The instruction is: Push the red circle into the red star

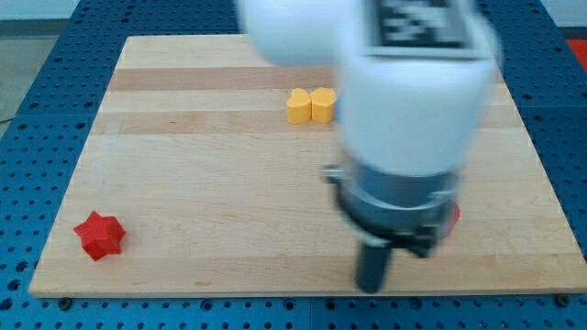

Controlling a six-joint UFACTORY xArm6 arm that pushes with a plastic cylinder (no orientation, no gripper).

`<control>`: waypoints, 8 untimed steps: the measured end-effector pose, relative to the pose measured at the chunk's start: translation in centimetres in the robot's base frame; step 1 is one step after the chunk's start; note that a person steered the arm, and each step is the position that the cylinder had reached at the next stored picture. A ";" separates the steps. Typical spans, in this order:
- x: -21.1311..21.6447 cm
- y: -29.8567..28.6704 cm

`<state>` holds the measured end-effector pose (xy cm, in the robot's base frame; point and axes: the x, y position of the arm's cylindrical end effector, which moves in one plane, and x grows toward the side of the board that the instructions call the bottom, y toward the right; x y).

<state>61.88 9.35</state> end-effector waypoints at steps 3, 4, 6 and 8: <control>-7.2 9.2; -8.2 3.3; -6.8 1.9; -5.6 -2.9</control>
<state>56.26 6.41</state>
